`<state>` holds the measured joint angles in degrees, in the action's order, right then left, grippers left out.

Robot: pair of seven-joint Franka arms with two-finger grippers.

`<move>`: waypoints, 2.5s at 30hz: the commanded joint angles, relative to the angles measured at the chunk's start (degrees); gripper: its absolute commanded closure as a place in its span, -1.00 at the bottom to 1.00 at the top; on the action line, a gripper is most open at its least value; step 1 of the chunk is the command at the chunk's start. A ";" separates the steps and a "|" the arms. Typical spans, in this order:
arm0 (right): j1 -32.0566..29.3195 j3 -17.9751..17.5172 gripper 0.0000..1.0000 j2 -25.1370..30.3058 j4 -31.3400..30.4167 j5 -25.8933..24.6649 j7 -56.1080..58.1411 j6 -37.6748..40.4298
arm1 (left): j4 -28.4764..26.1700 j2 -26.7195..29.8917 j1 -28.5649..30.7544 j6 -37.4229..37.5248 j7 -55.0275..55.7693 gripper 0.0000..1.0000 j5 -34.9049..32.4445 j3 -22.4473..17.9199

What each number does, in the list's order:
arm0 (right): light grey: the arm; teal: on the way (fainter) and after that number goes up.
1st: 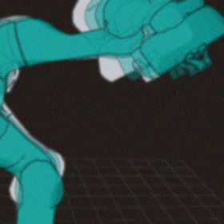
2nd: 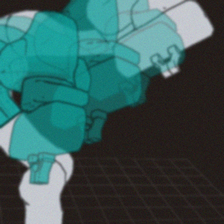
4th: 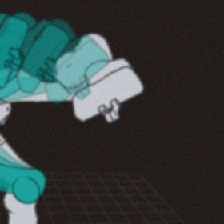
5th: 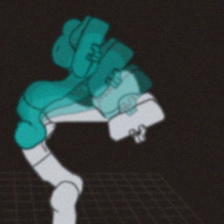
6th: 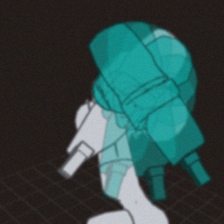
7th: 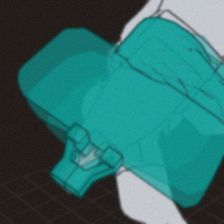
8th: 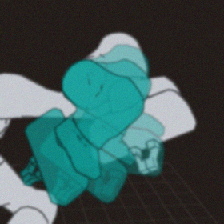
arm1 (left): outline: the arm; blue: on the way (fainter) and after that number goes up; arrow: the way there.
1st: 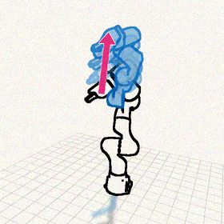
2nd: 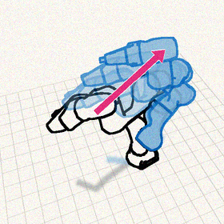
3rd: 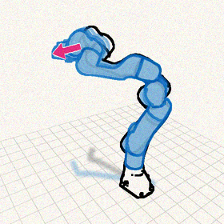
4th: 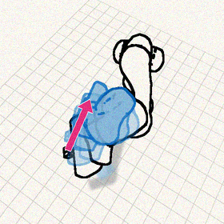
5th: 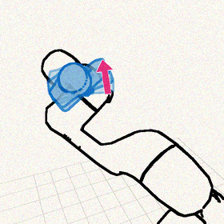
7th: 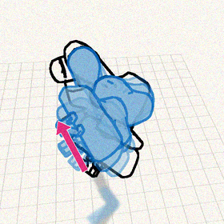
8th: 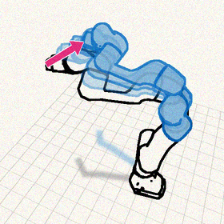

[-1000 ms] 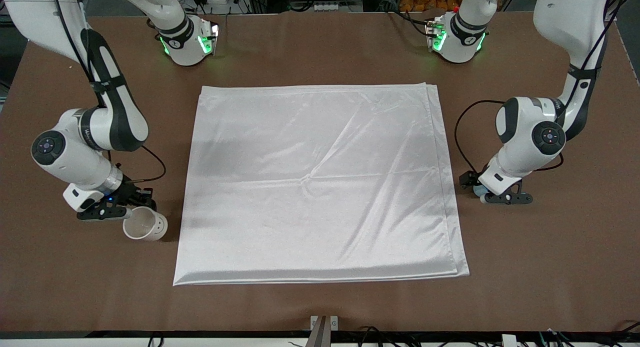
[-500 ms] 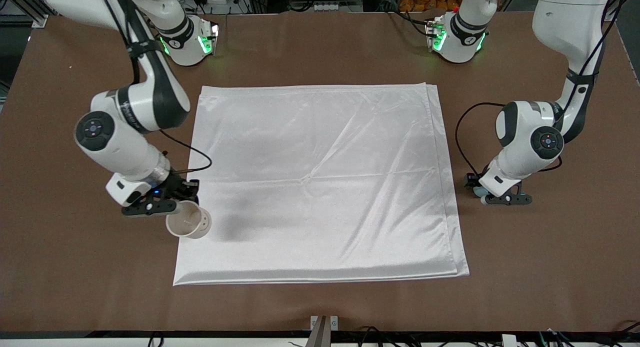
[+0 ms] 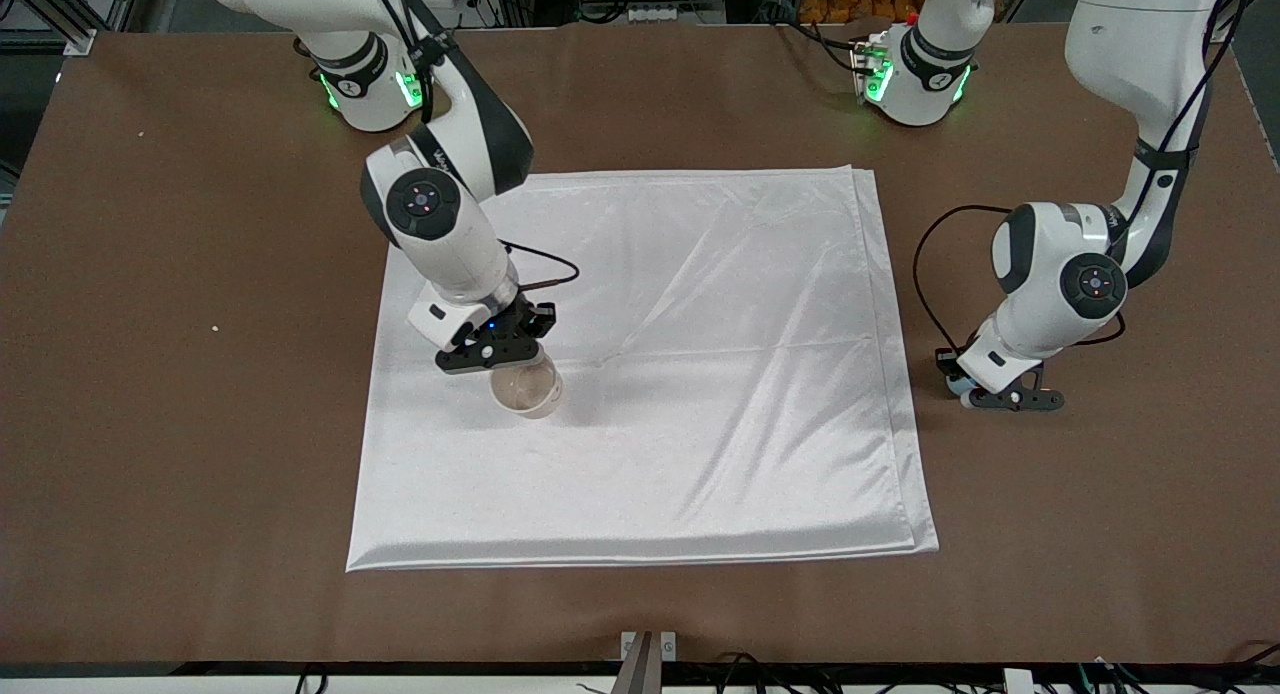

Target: Place blue cup into white mug on cloth

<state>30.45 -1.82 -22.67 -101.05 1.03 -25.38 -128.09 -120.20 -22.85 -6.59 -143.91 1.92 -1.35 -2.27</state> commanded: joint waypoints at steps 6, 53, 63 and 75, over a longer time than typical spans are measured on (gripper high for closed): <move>5.58 0.50 1.00 -6.77 5.60 -0.23 -4.59 0.12 | 0.05 1.41 -0.09 -0.59 -0.78 1.00 -1.73 -0.28; 2.52 0.85 -1.00 8.42 6.83 -1.47 -16.63 18.30 | 7.70 18.11 -0.44 14.62 2.64 1.00 -1.73 6.04; -3.81 1.12 -1.00 15.98 7.10 -1.82 -7.41 23.58 | 11.47 14.60 -1.06 14.62 18.19 1.00 -3.83 15.80; -13.66 4.19 -1.00 21.70 7.10 -2.34 11.22 29.47 | 24.73 1.86 -2.20 19.79 43.15 1.00 -13.94 28.54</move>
<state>20.23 2.00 -3.77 -92.38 -0.64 -20.61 -99.63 -105.51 -12.55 -8.19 -129.29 36.51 -10.93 22.16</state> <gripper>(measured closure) 0.000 0.960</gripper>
